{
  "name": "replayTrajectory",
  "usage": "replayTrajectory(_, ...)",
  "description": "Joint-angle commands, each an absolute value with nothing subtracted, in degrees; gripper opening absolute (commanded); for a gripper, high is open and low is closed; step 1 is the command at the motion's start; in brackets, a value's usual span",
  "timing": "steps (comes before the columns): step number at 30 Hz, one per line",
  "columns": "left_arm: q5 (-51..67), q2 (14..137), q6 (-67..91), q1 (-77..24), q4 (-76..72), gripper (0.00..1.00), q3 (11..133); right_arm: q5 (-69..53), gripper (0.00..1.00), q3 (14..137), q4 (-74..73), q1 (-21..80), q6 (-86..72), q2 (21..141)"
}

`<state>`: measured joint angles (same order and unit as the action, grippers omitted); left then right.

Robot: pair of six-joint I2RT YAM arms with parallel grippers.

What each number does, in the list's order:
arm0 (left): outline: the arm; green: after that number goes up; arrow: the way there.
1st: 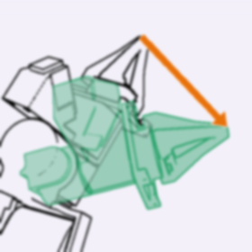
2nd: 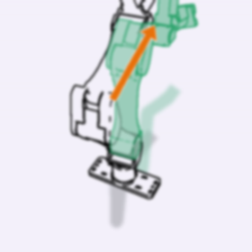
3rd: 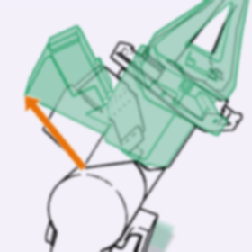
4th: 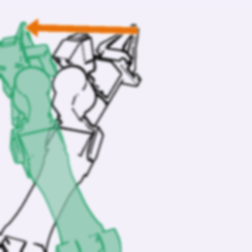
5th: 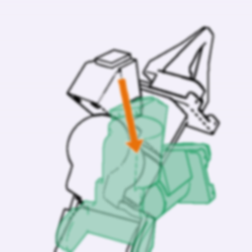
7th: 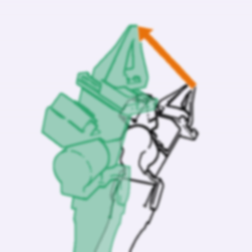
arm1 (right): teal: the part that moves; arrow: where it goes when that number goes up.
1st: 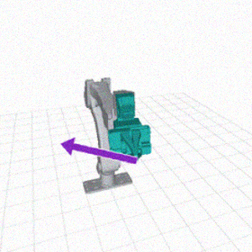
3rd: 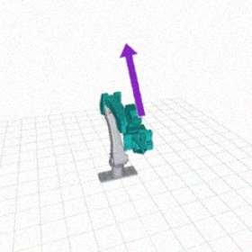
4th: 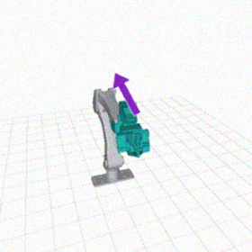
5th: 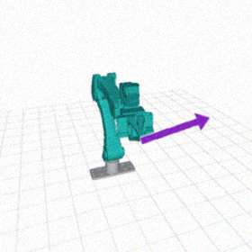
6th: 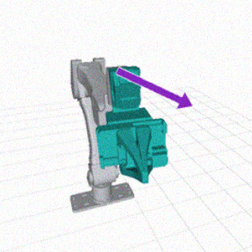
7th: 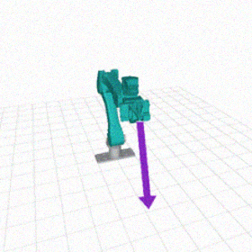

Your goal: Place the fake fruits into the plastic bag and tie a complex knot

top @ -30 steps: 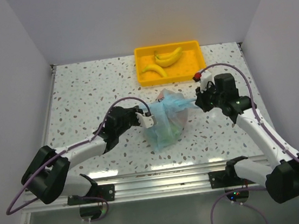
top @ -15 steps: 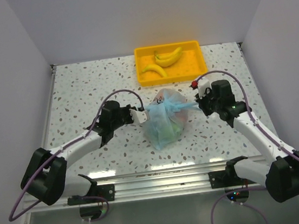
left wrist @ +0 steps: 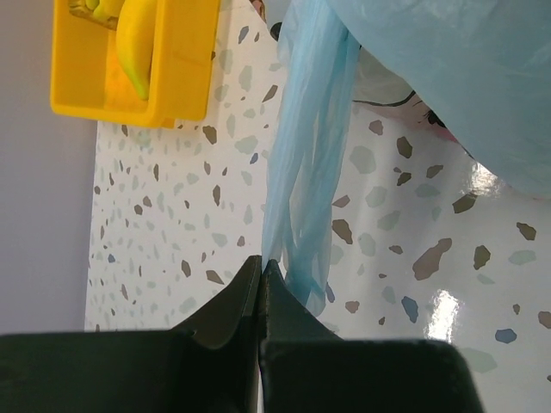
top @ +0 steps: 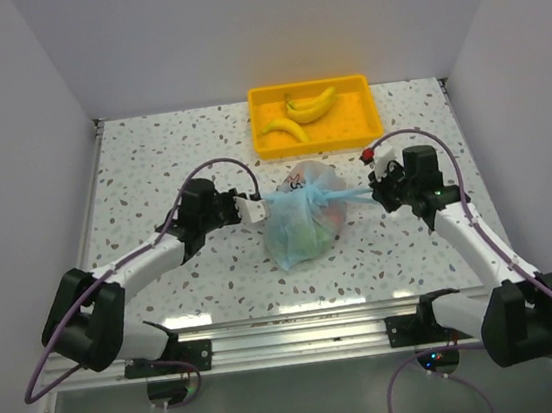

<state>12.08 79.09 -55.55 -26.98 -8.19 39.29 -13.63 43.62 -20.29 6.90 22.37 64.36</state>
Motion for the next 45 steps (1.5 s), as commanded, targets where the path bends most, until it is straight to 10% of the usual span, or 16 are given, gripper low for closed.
replayTrajectory(1, -3.00, 79.80, -55.56, -20.47, 3.34, 0.00, 41.04, -5.26, 0.00, 46.31, -27.40, 1.32, 25.14, 64.51)
replayTrajectory(10, -5.44, 83.40, -55.11, -28.47, -3.42, 0.00, 42.54, -18.72, 0.00, 50.44, -34.10, 4.48, 23.38, 67.76)
replayTrajectory(29, 6.06, 90.97, -54.67, -29.53, -7.04, 0.37, 48.25, -19.42, 0.00, 51.68, -35.07, 4.57, 25.05, 69.43)
replayTrajectory(45, 10.02, 90.70, -51.07, -30.76, -6.68, 0.42, 52.47, -21.18, 0.00, 52.21, -35.60, 4.57, 25.14, 69.52)
